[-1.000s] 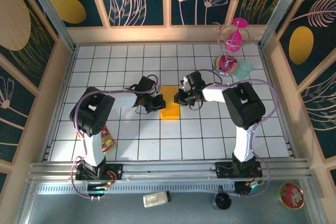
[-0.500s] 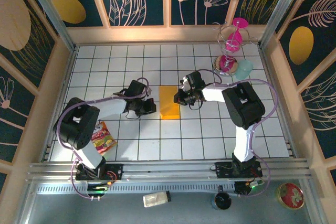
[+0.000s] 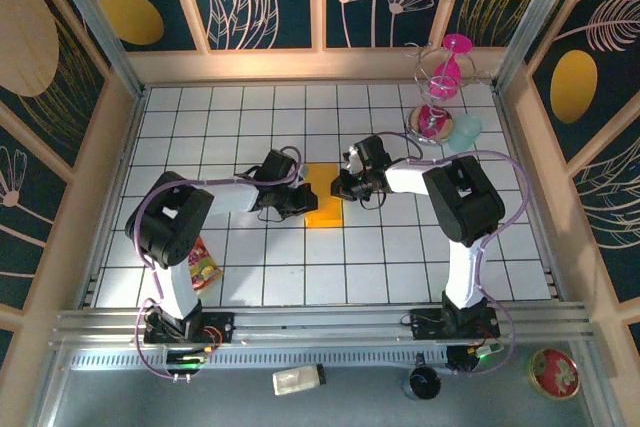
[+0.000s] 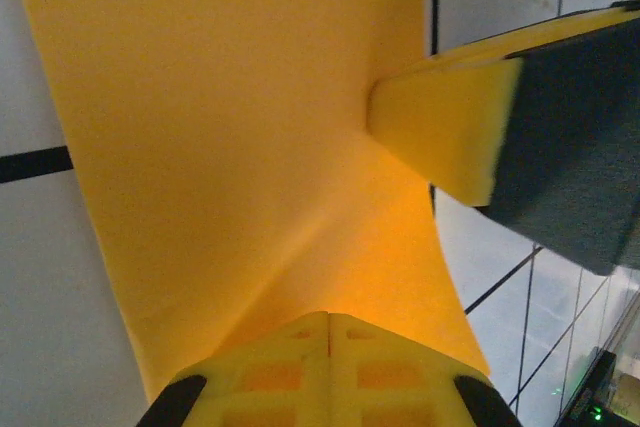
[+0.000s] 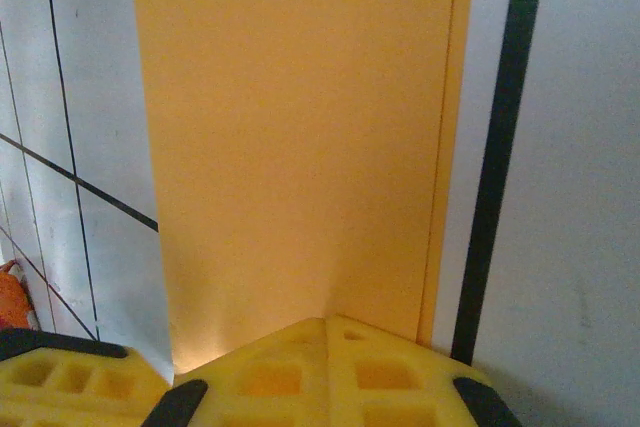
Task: Fold a paper plane with a square sheet of paper (pick it up from the middle)
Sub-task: First fold the square sheet of paper in half at the center of the table.
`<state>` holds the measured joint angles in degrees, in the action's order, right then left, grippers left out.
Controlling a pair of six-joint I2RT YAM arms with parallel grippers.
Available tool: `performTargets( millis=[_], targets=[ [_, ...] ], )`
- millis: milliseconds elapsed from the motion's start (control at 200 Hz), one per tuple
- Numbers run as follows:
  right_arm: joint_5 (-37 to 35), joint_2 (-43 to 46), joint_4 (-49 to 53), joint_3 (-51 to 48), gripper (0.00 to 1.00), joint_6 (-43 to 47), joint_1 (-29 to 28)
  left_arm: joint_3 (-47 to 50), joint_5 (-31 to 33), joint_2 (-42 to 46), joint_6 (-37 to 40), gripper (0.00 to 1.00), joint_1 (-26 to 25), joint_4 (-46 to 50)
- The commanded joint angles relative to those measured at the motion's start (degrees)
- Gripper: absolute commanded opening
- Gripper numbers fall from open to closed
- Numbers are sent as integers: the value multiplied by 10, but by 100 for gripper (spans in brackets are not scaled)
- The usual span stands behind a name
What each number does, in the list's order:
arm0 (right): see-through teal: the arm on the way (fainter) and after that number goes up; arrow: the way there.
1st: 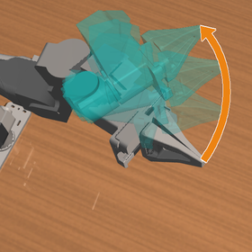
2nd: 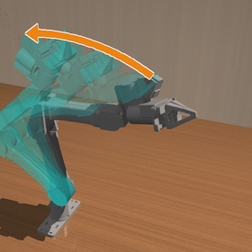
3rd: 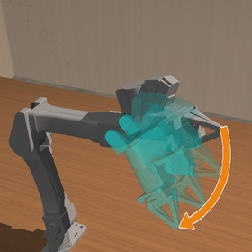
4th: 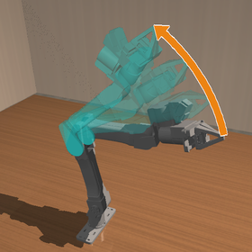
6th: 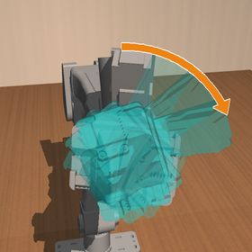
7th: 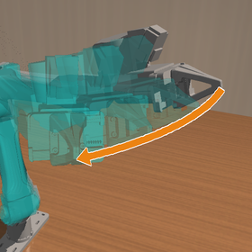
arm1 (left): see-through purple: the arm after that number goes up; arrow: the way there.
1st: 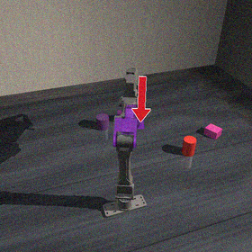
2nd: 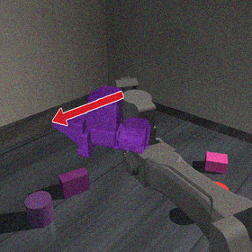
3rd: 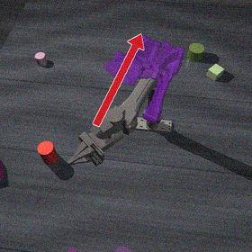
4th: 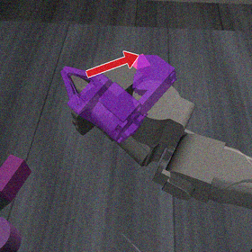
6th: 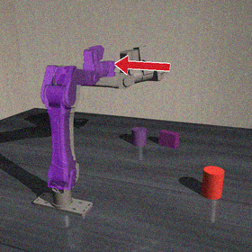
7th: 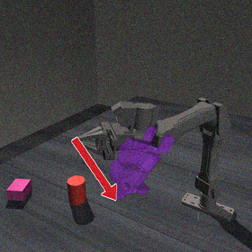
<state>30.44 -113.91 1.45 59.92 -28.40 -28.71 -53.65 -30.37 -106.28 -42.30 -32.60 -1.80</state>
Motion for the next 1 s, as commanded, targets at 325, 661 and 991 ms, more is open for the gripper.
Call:
performTargets(
  millis=[325, 661, 991],
  targets=[
    [-200, -150, 129, -63, 0, 9, -2, 70, 8, 16, 112, 0, -4, 75],
    [-201, -152, 123, -65, 0, 8, 0, 77, 48, 107, 170, 0, -4, 159],
    [-199, -151, 122, -64, 0, 6, 5, 67, 57, 122, 45, 0, -16, 5]
  ],
)
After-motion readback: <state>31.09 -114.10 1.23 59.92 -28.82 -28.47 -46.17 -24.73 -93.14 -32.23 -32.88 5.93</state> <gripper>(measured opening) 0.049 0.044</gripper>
